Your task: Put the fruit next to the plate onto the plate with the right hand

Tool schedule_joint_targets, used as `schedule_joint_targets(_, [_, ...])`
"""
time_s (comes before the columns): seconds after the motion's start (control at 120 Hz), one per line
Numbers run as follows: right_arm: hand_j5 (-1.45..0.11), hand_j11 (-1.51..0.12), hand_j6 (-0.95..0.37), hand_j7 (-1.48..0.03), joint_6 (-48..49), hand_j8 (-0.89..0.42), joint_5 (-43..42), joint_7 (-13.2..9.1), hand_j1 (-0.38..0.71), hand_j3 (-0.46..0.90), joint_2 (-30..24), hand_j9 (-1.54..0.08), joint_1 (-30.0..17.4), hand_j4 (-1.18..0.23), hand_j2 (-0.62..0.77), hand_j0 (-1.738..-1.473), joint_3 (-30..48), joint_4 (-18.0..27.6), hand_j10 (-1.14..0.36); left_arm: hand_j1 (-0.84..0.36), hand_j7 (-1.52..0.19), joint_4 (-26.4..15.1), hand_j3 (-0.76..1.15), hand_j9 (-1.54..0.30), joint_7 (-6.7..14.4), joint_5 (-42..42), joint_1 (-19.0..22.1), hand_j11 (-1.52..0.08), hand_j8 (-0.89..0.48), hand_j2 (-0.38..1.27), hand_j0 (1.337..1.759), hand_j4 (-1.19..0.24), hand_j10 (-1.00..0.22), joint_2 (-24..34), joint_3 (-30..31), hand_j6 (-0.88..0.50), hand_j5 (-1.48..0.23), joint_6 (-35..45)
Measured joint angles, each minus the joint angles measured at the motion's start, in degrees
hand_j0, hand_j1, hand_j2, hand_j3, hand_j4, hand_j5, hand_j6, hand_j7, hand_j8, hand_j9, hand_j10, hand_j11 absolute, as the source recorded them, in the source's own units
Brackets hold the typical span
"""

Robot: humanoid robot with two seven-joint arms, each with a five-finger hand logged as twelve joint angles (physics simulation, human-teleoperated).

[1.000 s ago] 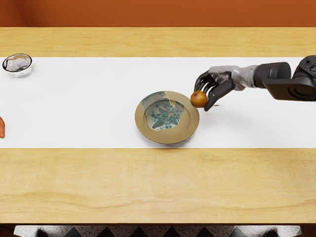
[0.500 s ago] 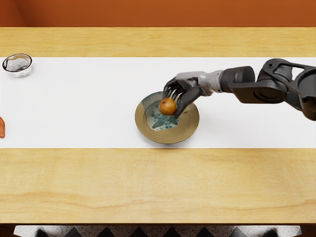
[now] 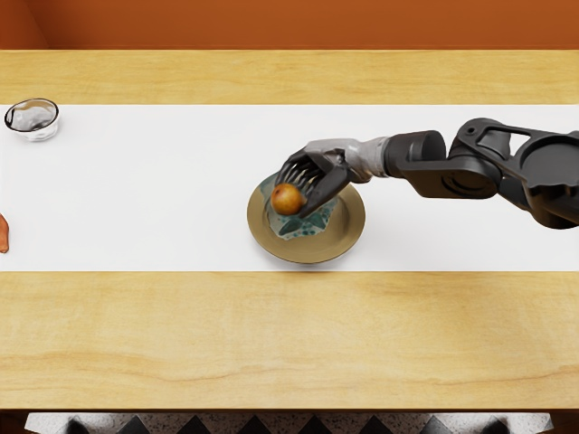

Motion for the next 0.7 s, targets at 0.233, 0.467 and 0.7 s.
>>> schedule_joint_targets(0.233, [-0.64, -0.64, -0.47, -0.64, 0.0, -0.48, 0.1, 0.0, 0.22, 0.0, -0.1, -0.64, 0.0, -0.49, -0.02, -1.658, 0.1, -0.2, -0.47, 0.32, -0.03, 0.0, 0.0, -0.03, 0.0, 0.0, 0.0, -0.03, -0.02, 0.0, 1.658, -0.02, -0.02, 0.0, 0.0, -0.02, -0.03, 0.0])
schedule_joint_targets(0.467, [-0.47, -0.47, -0.35, -0.46, 2.1, -0.35, 3.1, 0.0, 0.07, 0.0, -0.8, -0.46, 0.1, -0.36, -0.05, -1.658, 0.2, -0.5, -0.35, 0.32, -0.03, 0.0, 0.0, -0.03, 0.0, 0.0, 0.0, -0.03, -0.02, 0.0, 1.658, -0.02, -0.02, 0.0, 0.0, -0.02, -0.03, 0.0])
schedule_joint_targets(0.7, [-0.16, -0.16, -0.12, -0.16, 10.7, -0.12, 11.6, 0.0, -0.2, 0.0, -6.1, -0.16, 0.1, -0.12, -0.02, -1.658, 0.2, -0.5, -0.12, 0.32, -0.03, 0.0, 0.0, -0.03, 0.0, 0.0, 0.0, -0.03, -0.02, 0.0, 1.658, -0.02, -0.02, 0.0, 0.0, -0.02, -0.03, 0.0])
